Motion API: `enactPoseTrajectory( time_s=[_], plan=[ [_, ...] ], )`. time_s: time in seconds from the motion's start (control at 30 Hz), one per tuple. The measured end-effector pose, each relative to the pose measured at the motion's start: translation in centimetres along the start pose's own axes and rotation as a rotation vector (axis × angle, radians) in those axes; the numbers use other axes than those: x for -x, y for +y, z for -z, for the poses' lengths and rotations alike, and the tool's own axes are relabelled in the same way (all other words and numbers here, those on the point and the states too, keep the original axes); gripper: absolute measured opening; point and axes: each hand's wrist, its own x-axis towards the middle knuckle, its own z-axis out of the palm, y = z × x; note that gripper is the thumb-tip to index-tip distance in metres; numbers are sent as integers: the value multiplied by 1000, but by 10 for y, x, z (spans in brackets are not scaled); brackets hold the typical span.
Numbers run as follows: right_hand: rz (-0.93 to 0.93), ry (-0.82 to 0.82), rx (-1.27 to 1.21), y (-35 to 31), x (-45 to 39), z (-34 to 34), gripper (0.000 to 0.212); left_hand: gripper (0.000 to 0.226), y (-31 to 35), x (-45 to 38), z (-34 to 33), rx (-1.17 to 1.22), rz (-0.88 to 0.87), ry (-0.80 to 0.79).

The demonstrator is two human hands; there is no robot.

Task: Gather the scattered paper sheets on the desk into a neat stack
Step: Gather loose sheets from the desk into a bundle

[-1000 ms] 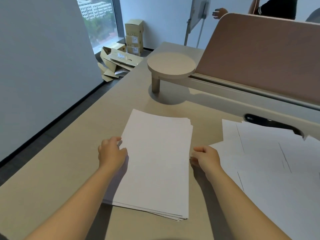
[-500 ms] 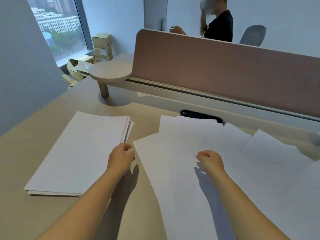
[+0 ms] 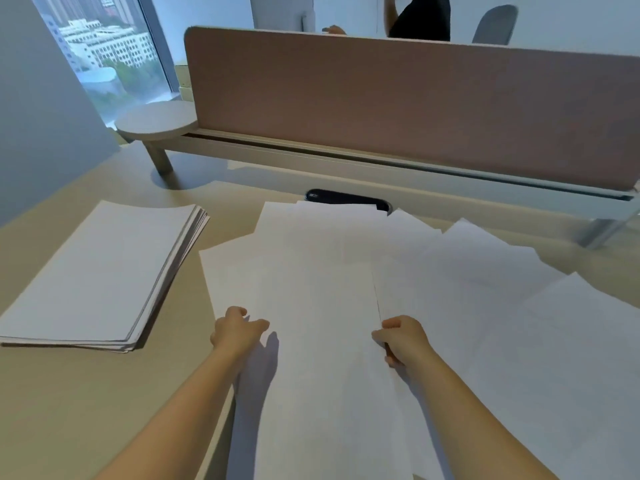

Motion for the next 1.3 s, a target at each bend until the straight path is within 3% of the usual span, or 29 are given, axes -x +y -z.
enactPoseTrajectory(
  time_s=[0.07,0.1,0.23,0.37,0.47,0.53,0.6,0.73,0.9,1.03,1.17,1.3],
  plan=[
    [92,9,52,2,-7,1,37,57,5,1,-3,1,-13,-1],
    [138,36,51,0,-6,4,40,58,7,2,-4,14,-23,-1],
    [188,181,8,-1,-9,34,36,57,25,8,-14,-53,-108,51],
    [127,296,-27,14,-5,78,33,57,49,21,-50,-138,-195,-73],
    [39,415,145,32,8,105,8,57,60,34,-81,-282,-227,-144],
    [-115,548,383,46,15,125,41,55,64,41,-97,-407,-212,-137],
    [-209,622,448,57,22,136,54,52,64,45,-103,-490,-196,-102],
    [-297,593,505,69,21,139,62,55,65,43,-109,-533,-211,-105],
    [-143,500,375,48,4,122,62,58,72,46,-113,-458,-232,-189],
    [6,320,85,37,-4,113,53,69,71,36,-108,-327,-251,-234],
    [-126,613,429,43,5,130,56,70,66,26,-101,-302,-255,-187],
    [-270,631,517,58,8,132,63,60,65,27,-109,-529,-314,-92]
  ],
)
